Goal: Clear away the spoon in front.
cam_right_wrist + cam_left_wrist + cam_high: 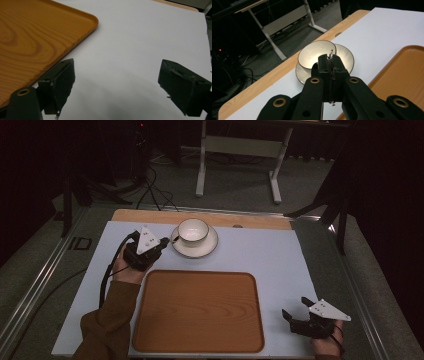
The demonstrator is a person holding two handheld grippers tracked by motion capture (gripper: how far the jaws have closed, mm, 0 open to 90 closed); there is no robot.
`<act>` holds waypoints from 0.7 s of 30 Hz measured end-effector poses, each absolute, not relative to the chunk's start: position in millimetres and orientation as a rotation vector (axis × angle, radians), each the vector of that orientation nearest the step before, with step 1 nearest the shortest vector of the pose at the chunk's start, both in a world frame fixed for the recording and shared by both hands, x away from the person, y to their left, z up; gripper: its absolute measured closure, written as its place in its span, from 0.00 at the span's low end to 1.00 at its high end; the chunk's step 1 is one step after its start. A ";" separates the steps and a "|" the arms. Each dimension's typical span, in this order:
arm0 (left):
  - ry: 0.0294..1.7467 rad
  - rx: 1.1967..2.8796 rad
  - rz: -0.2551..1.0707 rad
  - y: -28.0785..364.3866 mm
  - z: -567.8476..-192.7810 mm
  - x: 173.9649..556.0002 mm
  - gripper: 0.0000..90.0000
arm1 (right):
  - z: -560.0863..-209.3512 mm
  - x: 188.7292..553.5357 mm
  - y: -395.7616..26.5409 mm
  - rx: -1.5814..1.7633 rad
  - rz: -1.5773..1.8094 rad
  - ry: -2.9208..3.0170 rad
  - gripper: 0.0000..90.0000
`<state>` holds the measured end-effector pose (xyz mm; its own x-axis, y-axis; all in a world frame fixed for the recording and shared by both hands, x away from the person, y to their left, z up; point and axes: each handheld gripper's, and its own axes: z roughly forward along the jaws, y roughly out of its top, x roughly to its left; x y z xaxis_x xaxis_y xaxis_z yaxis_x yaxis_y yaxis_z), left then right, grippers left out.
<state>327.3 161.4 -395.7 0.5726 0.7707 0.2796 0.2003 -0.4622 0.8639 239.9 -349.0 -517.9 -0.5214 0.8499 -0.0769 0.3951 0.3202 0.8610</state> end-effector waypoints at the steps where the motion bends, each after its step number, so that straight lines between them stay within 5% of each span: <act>1: 0.778 1.967 0.862 162.1 -396.3 326.8 0.99 | -517.8 240.0 -349.0 1.094 1.125 2.061 0.16; 21: 0.791 1.983 0.861 179.0 -406.3 311.2 0.99 | -518.1 240.7 -349.1 1.091 1.124 2.064 0.16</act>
<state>311.2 179.0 -406.3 0.5700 0.7719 0.2816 0.2154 -0.4711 0.8554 240.7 -349.1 -518.1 -0.5241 0.8480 -0.0784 0.3944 0.3232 0.8602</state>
